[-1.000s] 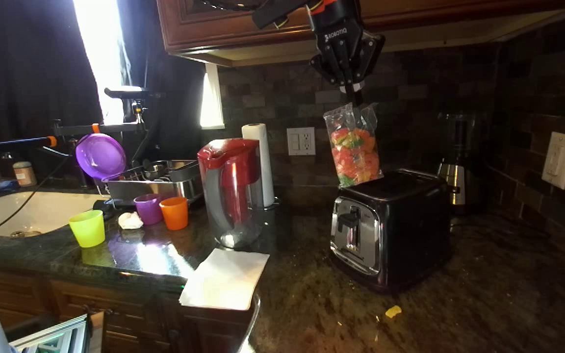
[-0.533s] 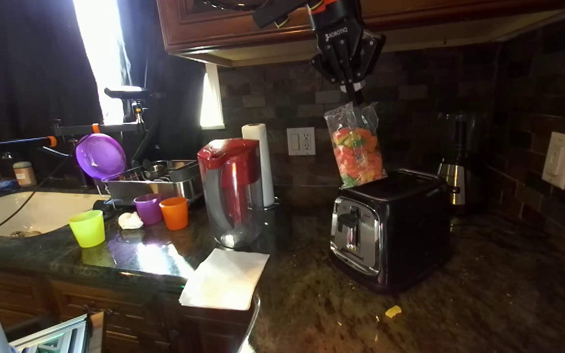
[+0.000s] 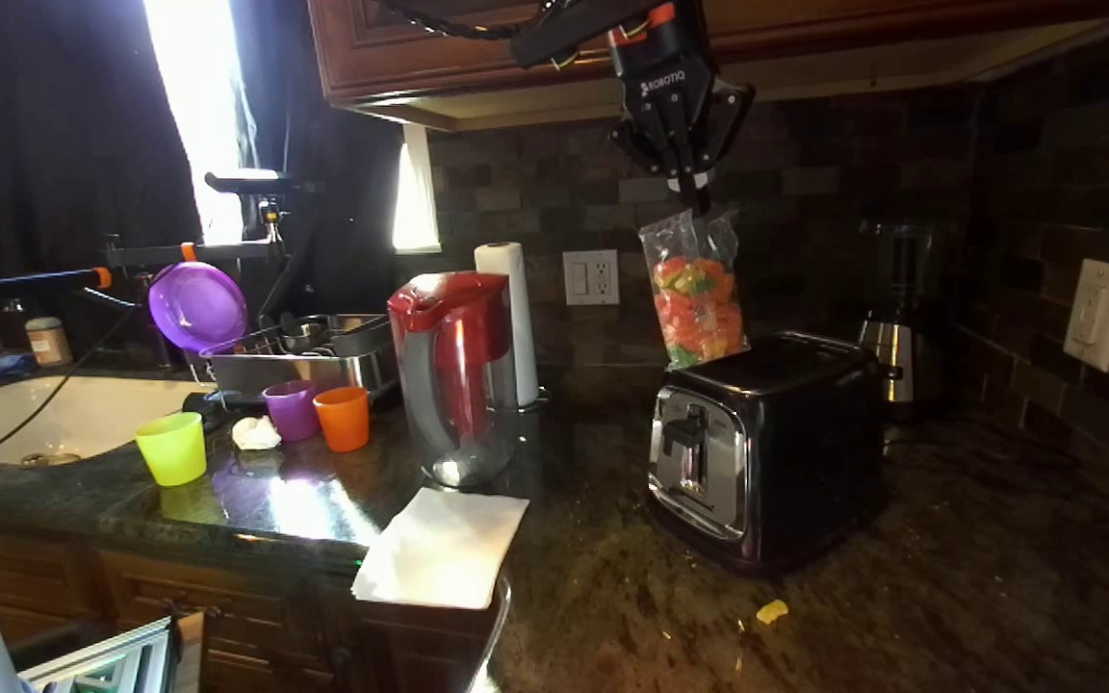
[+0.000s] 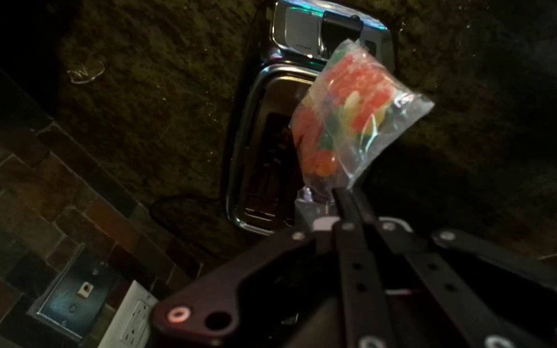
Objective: Put the packet inside the toaster
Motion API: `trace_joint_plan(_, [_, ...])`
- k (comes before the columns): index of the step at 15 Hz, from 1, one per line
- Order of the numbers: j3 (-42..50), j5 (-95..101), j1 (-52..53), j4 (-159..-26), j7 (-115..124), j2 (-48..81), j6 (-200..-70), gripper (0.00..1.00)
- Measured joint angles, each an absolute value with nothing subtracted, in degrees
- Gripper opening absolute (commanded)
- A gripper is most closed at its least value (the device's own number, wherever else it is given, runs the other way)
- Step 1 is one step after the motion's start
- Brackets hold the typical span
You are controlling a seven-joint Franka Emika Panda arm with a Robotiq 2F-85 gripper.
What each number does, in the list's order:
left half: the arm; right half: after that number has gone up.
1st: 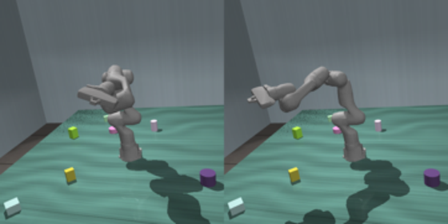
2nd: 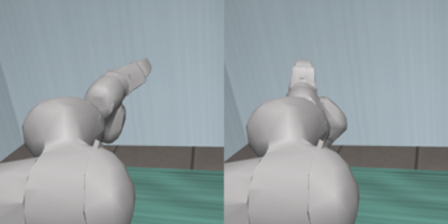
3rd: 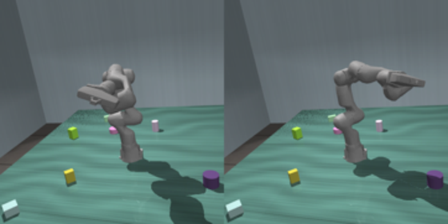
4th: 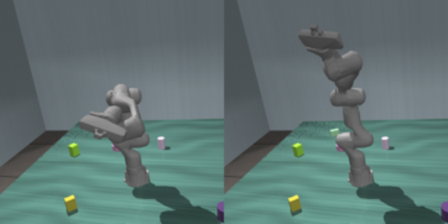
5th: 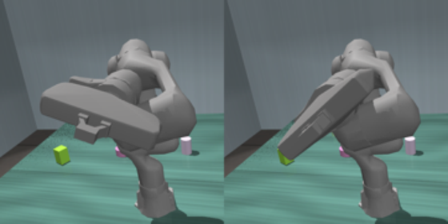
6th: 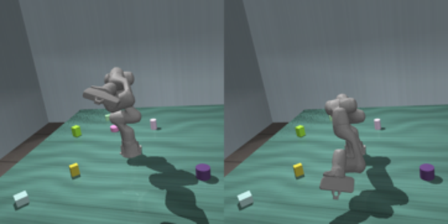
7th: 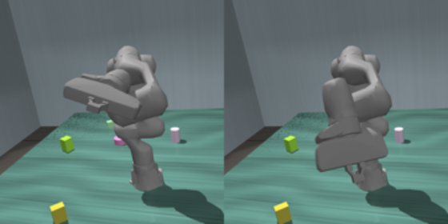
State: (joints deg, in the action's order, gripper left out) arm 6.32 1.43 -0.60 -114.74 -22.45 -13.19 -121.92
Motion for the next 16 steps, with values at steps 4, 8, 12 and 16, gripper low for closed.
trace_joint_plan(4, [6.2,0.9,-0.1,-112.5,-26.7,-11.2,-122.7,0.0])
trace_joint_plan(8, [6.2,-0.9,0.4,-109.3,-32.6,-8.5,-122.7,0.0])
trace_joint_plan(12, [6.0,-2.1,0.4,-105.9,-37.3,-5.1,-122.7,0.0])
trace_joint_plan(16, [5.8,-2.6,0.3,-102.5,-40.1,-1.7,-122.7,0.0])
